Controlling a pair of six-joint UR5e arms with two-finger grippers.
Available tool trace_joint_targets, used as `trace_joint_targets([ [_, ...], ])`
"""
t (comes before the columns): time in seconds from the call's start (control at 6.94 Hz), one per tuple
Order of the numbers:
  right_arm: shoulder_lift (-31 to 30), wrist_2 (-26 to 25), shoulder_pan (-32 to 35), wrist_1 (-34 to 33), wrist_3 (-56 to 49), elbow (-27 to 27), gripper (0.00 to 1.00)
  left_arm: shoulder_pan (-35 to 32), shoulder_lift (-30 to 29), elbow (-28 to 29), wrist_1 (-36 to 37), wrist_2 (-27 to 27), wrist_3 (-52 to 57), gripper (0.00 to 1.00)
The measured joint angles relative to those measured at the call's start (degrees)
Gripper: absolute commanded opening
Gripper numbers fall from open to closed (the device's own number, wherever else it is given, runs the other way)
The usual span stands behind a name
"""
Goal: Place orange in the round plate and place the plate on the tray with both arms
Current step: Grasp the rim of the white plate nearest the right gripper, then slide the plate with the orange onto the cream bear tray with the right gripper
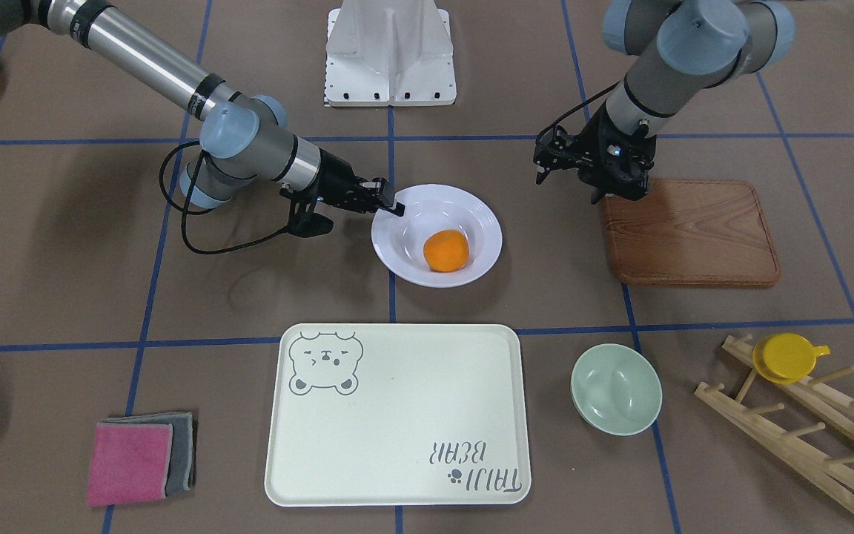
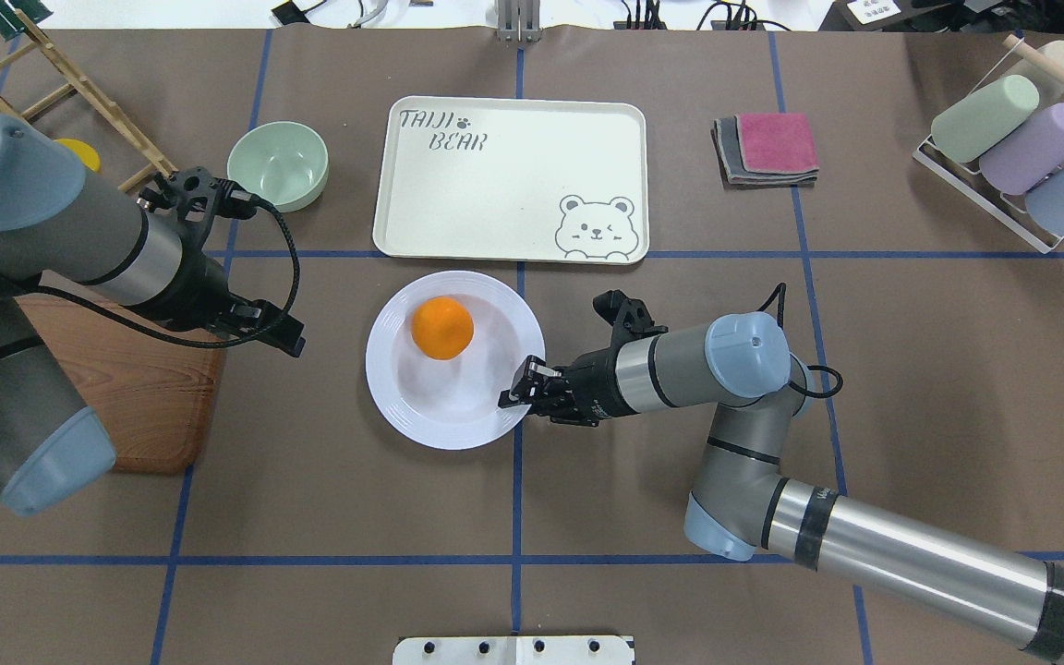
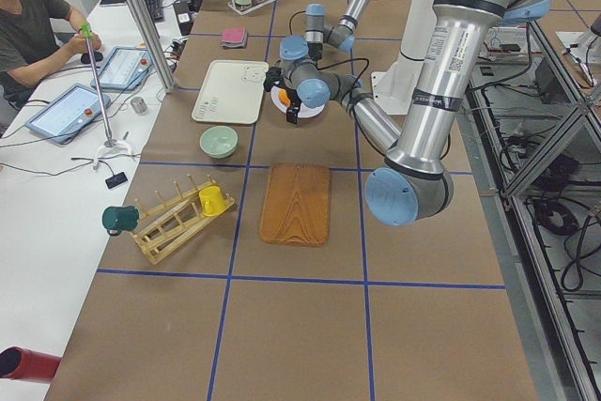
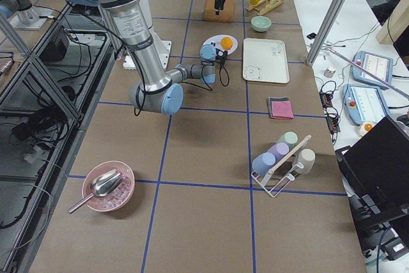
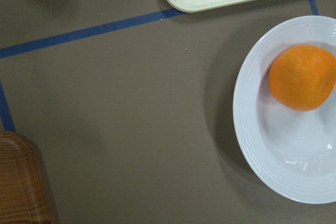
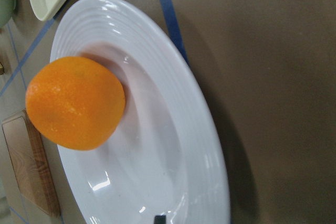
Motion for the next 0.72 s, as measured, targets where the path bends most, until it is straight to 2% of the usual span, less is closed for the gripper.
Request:
trace_joint_targets([
  [0.72, 0.9, 0.2, 2.2, -0.3, 4.8, 0.1, 0.00, -2.6, 0.8, -0.4, 0.1, -3.4, 0.1, 0.99],
])
